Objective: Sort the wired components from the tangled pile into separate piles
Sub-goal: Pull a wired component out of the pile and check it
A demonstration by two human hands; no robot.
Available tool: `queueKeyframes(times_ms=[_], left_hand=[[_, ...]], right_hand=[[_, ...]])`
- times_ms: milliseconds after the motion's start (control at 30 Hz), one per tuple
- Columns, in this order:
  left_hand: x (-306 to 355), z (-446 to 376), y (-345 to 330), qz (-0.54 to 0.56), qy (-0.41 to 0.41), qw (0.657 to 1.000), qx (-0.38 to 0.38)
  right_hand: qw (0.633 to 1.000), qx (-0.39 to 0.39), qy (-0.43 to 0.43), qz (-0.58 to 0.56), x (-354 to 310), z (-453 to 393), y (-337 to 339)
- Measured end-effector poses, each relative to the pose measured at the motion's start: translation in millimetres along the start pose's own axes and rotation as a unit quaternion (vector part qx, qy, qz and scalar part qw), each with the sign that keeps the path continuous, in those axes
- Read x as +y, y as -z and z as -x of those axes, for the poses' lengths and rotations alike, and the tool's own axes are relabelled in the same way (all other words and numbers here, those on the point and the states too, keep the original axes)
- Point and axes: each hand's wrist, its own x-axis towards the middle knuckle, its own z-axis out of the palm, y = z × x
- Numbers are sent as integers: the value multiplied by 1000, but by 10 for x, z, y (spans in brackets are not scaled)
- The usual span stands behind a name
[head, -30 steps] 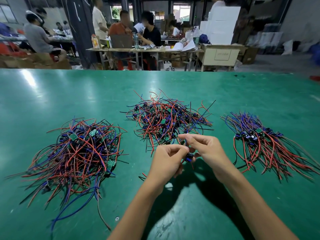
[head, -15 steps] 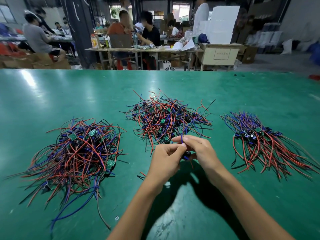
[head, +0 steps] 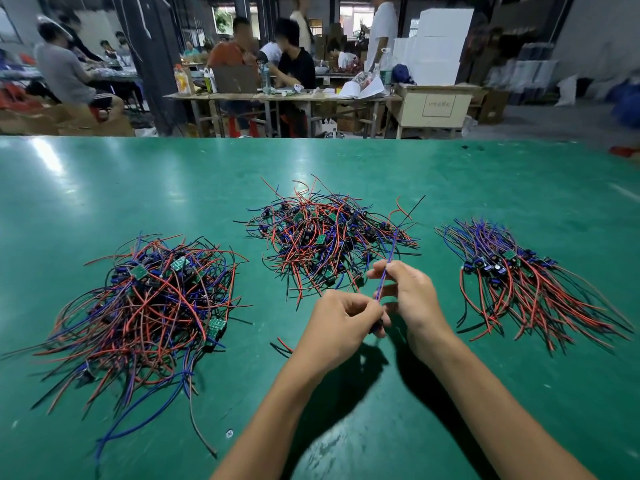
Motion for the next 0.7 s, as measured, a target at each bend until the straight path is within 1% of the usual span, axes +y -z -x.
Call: queueKeyframes(times_ms=[133, 200, 267, 333, 367, 400, 467, 500, 533, 567, 600, 633, 667, 700], left_hand=[[15, 31, -25, 10, 15, 999, -43], [23, 40, -33, 11, 18, 998, -58], [35, 40, -29, 17, 25, 997, -74], [49, 50, -22, 25, 28, 995, -93], [54, 61, -17, 25, 26, 994, -100], [60, 73, -13, 22, 22, 994, -107], [72, 94, -17, 9, 18, 992, -128], [79, 98, -23, 3, 19, 990, -138], [82, 95, -26, 0, 22, 989, -143], [85, 90, -21, 2, 26, 989, -144], [86, 86, -10, 10, 31, 990, -139], [86, 79, 9, 23, 37, 991, -130], [86, 75, 35, 36, 43, 991, -120], [91, 71, 73, 47, 46, 992, -107]], right_hand=[[998, 55, -6, 1, -39, -64, 98], [998, 68, -14, -6, -55, -82, 133], [996, 63, -32, -46, -50, -100, 156], [988, 34, -83, -126, -49, -128, 187], [976, 10, -124, -180, -46, -150, 217], [955, -18, -170, -241, -45, -168, 250], [904, -57, -244, -345, -38, -189, 324], [891, -64, -261, -366, -31, -197, 351], [888, -68, -267, -369, -30, -199, 357], [896, -65, -259, -354, -26, -194, 360], [914, -49, -240, -324, -34, -189, 349], [941, -22, -204, -270, -41, -190, 338], [970, 12, -150, -191, -53, -190, 327], [989, 37, -88, -111, -53, -201, 321]])
